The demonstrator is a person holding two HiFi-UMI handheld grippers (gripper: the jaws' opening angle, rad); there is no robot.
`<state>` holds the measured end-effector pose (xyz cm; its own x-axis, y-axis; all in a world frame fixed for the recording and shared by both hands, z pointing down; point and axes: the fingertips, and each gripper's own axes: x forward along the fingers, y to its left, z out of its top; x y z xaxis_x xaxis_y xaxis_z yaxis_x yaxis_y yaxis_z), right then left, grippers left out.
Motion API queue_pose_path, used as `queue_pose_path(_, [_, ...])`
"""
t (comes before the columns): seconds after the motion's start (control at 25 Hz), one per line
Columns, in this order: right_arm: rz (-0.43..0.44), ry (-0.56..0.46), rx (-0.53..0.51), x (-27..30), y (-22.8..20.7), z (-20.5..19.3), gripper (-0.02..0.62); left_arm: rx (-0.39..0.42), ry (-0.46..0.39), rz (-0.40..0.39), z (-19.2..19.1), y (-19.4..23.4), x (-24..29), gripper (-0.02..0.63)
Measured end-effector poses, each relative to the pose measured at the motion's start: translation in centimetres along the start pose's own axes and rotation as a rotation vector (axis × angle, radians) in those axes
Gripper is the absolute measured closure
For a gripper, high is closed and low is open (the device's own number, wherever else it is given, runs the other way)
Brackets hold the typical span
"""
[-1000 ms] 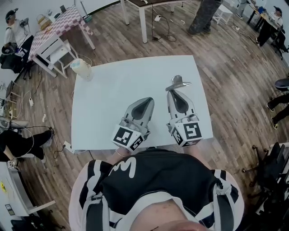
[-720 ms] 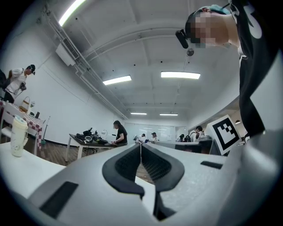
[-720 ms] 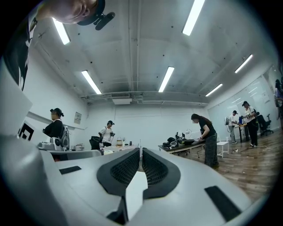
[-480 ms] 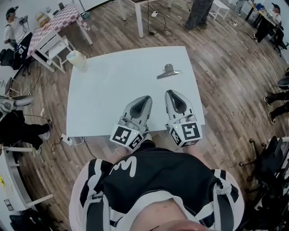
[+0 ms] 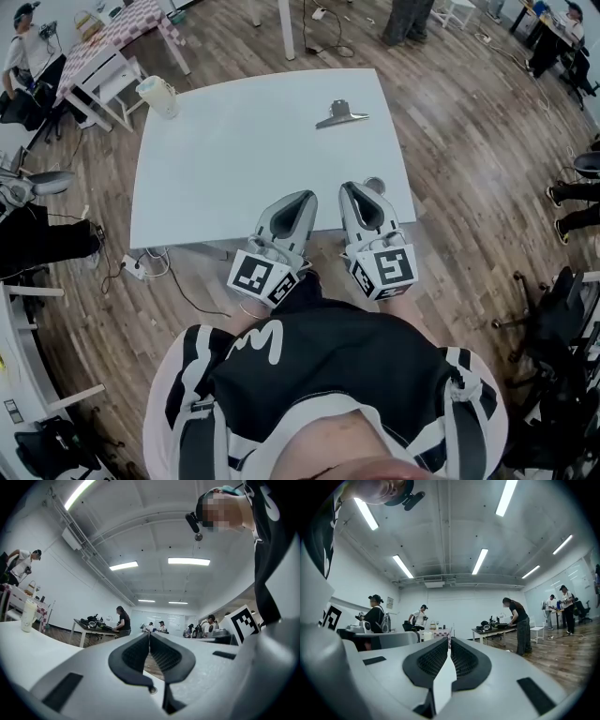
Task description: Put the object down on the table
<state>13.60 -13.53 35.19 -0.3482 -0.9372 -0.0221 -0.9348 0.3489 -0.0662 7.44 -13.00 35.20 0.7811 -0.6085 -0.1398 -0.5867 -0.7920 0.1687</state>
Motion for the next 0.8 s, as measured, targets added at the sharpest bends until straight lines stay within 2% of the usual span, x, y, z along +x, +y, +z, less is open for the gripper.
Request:
queue_pose_path(0.28, [0.036,0.001,-0.001,-3.4,1.1,-0.5,0.563,0.003,0.001,0.022,-0.9,-3.6,-2.0,0.595])
queue_pose_path(0.52, [0.069,-0.026,0.005,-4.3,3.0,0.0,0.563,0.010,-0.011,0.041,-0.2,-4.0,-3.7,0.595])
queue_pose_path(0.8, [0.071,-0.026,0.005,-4.5,2.6,0.3,0.563,0.018,-0.001,-0.001,-0.2,-5.5,-3.1,0.595])
